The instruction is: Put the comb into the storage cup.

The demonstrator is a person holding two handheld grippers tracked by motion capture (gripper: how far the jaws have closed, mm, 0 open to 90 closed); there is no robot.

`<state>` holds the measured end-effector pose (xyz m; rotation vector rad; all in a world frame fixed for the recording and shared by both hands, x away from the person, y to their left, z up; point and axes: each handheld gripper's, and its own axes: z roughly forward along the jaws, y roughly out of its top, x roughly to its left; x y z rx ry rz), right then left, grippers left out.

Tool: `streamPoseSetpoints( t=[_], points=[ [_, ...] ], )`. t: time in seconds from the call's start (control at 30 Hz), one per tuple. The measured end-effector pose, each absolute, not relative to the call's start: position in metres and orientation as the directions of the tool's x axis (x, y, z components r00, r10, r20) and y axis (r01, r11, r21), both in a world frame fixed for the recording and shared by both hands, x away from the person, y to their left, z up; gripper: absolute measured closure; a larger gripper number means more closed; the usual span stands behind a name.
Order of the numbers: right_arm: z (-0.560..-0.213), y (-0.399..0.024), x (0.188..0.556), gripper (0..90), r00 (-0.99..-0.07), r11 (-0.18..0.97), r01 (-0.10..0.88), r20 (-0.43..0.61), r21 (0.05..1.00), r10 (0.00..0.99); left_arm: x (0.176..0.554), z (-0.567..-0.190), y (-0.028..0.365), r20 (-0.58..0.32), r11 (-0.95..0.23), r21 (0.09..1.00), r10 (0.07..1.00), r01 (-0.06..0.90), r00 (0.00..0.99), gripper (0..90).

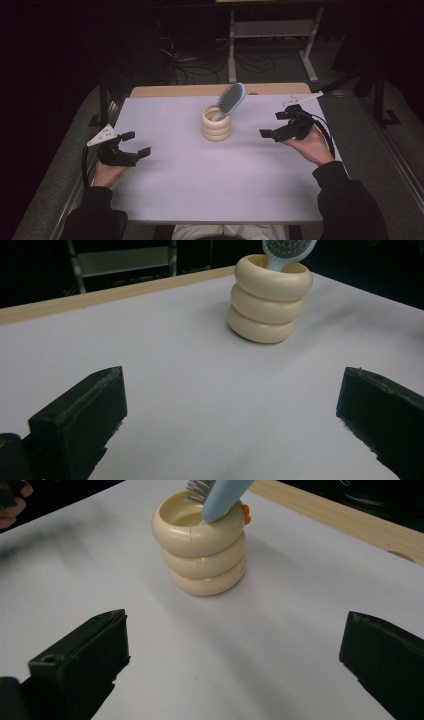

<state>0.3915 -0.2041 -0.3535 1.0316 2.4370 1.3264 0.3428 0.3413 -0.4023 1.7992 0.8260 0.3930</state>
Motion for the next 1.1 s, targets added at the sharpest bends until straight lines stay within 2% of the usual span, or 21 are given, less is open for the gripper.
streamPoseSetpoints(
  t=[1.1],
  points=[
    [-0.381,-0.239,0.357,0.0,-0.705,0.328,0.495,0.151,0.805,0.693,0.341,-0.402,0.341,-0.119,-0.194,0.917,0.7,0.348,0.704,0.0]
  ],
)
